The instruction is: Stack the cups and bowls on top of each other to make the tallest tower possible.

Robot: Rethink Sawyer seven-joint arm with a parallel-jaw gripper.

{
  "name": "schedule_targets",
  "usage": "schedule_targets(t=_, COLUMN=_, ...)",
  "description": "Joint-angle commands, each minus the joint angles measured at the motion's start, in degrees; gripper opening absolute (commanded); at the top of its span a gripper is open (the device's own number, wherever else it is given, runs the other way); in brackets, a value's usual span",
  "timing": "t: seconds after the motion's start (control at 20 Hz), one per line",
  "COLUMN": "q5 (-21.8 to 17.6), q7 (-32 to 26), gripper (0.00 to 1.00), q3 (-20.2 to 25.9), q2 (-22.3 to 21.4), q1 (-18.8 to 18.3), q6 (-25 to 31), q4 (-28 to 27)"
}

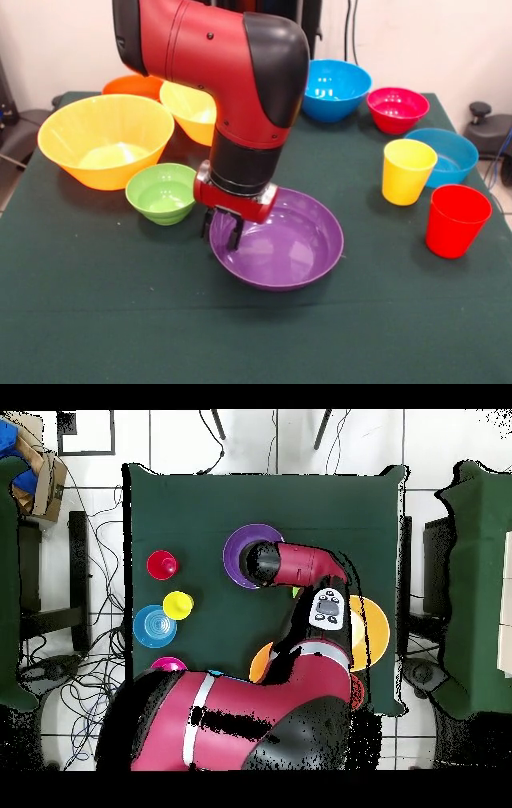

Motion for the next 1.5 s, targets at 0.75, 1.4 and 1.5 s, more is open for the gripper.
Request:
schedule_targets(t=0.75, q5=4.9, q7=8.7, gripper=0.0, q3=1.2, q2=7.3, q1=5.6, q6=20.6, q4=-20.9)
schedule_targets(t=1.4, q5=5.8, q7=9.1, gripper=0.0, q3=-2.1, q2=12.2, q1=7.3, q6=28.3, q4=-31.3)
schedule_targets(t=1.5, q5=6.0, q7=8.8, gripper=0.0, q3=-2.3, q2=11.9, q1=7.5, q6=28.2, q4=-30.8)
